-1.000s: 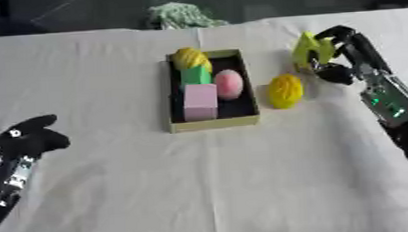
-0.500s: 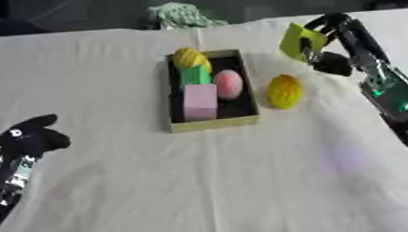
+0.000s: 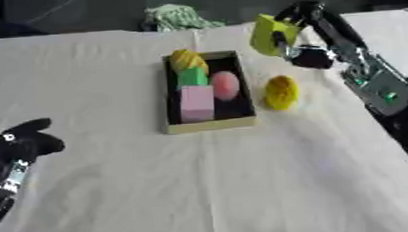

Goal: Pick up objects on the table and place them in the box.

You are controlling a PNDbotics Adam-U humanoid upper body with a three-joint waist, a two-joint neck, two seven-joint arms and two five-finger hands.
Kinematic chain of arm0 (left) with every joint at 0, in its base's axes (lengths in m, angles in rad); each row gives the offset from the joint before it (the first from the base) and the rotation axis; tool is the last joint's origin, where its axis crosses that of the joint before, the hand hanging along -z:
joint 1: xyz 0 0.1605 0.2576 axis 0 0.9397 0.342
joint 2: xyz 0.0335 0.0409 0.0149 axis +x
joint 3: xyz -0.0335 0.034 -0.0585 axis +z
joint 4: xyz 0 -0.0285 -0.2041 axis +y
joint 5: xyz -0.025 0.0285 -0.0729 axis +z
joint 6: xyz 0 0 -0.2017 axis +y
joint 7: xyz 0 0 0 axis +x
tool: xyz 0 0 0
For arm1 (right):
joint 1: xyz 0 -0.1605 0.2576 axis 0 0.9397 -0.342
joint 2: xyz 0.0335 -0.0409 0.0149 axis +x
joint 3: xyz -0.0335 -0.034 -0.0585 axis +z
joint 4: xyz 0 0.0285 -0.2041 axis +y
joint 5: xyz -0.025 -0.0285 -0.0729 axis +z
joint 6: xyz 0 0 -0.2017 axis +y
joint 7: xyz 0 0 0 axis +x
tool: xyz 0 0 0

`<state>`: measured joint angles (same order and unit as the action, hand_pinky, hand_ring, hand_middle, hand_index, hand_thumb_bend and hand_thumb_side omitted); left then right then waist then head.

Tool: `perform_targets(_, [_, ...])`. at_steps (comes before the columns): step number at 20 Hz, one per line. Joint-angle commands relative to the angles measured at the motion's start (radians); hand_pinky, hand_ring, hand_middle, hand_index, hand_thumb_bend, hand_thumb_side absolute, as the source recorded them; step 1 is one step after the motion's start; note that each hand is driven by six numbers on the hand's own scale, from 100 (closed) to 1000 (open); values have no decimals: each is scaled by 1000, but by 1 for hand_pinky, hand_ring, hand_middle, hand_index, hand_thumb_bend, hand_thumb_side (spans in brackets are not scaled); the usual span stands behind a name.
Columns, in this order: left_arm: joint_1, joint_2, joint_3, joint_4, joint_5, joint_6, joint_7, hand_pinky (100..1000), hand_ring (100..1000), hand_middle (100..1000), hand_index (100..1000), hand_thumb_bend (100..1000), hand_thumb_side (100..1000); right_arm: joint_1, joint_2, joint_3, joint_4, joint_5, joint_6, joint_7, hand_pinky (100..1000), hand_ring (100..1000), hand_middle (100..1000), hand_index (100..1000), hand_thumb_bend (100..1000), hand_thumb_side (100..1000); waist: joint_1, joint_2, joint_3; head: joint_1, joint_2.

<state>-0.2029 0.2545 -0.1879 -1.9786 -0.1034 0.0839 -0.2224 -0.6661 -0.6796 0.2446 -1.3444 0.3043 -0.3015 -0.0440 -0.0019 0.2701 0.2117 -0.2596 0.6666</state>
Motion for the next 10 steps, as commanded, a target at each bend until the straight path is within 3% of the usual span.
perform_targets(1, [-8,9,2,-21,4,-3,-2,826,716,627,866,100,798,-22,-12,42,-72,11,-32,49,577,675,612,580,100,259,-1,-21,1,-10,-14])
perform_targets(5, [-6,11,4,-21,2,-1,1,826,716,627,866,100,799,7,-17,70,-165,-4,-58,111,579,676,611,580,100,250,-6,-22,1,-12,-14])
perform_targets(10, [-7,13,5,-21,2,1,0,826,716,627,866,100,798,59,-31,74,-262,-8,-51,171,583,678,610,580,100,232,-10,-24,-4,-11,-16])
